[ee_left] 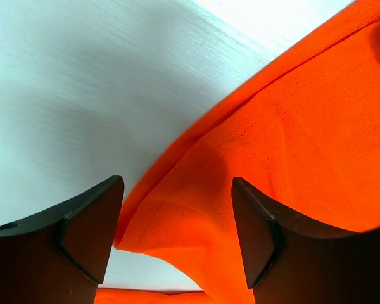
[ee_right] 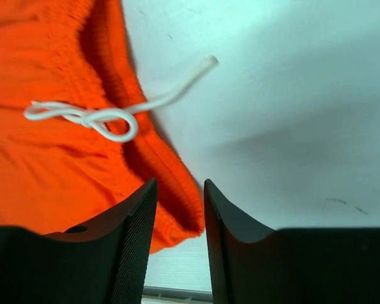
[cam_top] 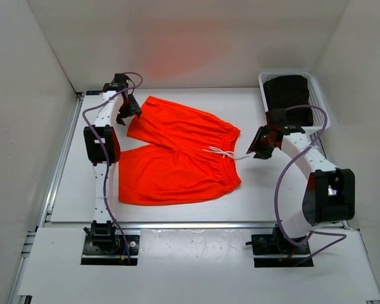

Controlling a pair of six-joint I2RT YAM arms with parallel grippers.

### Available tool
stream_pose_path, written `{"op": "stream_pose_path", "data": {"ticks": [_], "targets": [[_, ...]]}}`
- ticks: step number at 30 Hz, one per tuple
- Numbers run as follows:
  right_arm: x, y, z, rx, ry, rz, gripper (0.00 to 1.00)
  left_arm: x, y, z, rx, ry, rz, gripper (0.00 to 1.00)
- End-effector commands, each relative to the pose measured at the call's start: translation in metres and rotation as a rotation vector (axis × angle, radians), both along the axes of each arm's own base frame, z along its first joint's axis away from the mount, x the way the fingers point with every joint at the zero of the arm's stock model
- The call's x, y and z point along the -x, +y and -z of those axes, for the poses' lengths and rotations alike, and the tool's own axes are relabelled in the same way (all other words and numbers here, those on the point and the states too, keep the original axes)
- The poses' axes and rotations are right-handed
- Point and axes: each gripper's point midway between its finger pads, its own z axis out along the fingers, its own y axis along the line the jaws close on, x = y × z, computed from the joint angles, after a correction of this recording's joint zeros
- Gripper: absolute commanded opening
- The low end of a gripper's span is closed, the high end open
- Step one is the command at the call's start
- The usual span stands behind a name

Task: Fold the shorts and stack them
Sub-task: Flatten the shorts out, then fold the shorts

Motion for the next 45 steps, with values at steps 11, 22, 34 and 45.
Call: {"op": "stream_pose_path", "data": {"ticks": [11,22,34,45], "targets": [[-0.124,0.048,0.013,0.067,-0.041,-0.116,0.59,0.034,-0.004,-0.098,-0.051,-0.106,0.056,0.79],[-0.2,0.029,0.069,0.302,0.004,-0.052,0.46,0.105,0.006,-0.118,-0.061,-0.045,0.053,0.78],[-0.255,0.063,-0.003,0.175,-0.232,-0.057,0.9,0.219,-0.013,-0.077,-0.004,0.155,0.041,0.78],[-0.151,0.086,-0.117,0.044,-0.405,-0.108,0.85,0.357,-0.03,-0.051,0.095,0.258,-0.121,0.71]]}}
